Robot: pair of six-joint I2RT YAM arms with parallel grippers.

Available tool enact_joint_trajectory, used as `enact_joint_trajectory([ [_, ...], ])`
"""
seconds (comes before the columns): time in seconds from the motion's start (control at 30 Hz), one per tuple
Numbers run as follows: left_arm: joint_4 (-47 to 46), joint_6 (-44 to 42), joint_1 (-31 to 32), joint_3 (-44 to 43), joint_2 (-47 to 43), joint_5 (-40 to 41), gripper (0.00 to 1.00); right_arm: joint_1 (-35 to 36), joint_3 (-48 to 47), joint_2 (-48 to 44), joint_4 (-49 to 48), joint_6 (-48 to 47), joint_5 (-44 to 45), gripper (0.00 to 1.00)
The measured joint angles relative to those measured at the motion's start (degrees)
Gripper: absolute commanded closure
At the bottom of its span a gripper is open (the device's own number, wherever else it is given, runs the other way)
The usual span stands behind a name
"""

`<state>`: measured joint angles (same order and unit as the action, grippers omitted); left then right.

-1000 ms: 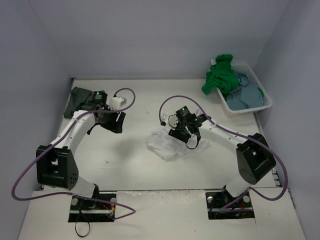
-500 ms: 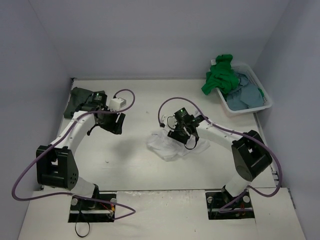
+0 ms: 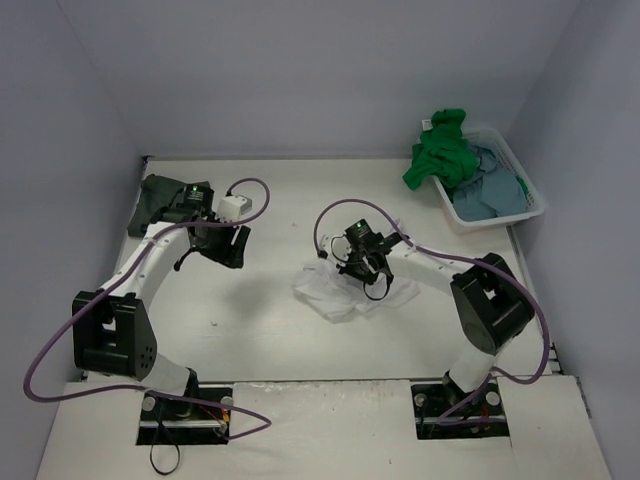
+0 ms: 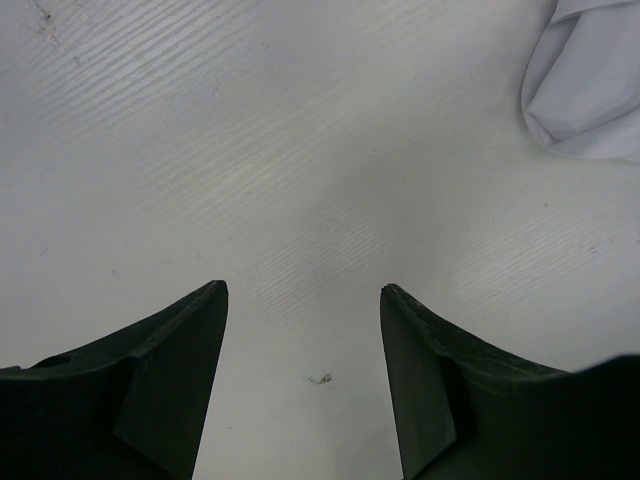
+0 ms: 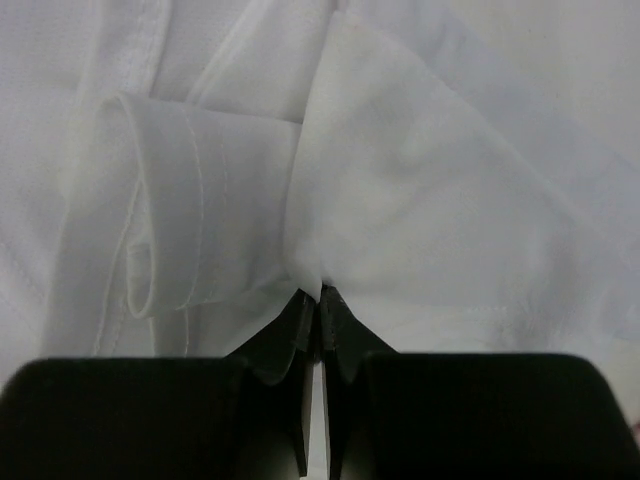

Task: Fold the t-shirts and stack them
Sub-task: Flatten out the crumpled T-shirt at the center of the board.

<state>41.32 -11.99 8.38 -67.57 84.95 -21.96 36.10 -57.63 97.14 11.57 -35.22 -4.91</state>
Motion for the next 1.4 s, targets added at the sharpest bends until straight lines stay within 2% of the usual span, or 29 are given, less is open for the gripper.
enact_joint_trajectory([
  [0.3, -0.31, 0.02, -0.2, 0.68, 0.0, -0.22, 0.43, 0.68, -0.24, -0.02, -0.96, 0.11, 5.86, 1.0],
  [0.5, -0.35, 0.04, 1.14, 0.7, 0.02, -1.36, 0.43, 0.17, -9.03, -5.64, 3.06, -3.37, 11.93, 1.0],
  [0.67, -0.42, -0.02, 6.84, 0.28, 0.48, -1.97, 0.43, -1.95, -18.67, -12.5, 2.78, -5.88, 15.63, 1.0],
  [0.9, -1.95, -0.79, 16.87, -5.16, 5.07, -2.27, 0.43, -7.1, -19.37, -15.72, 4.35, -8.63, 18.43, 1.0],
  [1.03, -4.79, -0.81, 20.79, -9.35, 8.5, -2.43, 0.42, -12.79, -19.26, -15.72, 5.49, -9.27, 18.6, 1.0],
  [1.17, -9.86, -0.66, 22.1, -11.19, 11.54, -1.97, 0.42, -17.55, -19.23, -15.72, 5.64, -9.77, 18.34, 1.0],
  [1.4, -20.06, 0.98, 21.99, -11.06, 16.59, -0.87, 0.42, -20.5, -17.79, -15.78, 5.97, -9.9, 17.03, 1.0],
])
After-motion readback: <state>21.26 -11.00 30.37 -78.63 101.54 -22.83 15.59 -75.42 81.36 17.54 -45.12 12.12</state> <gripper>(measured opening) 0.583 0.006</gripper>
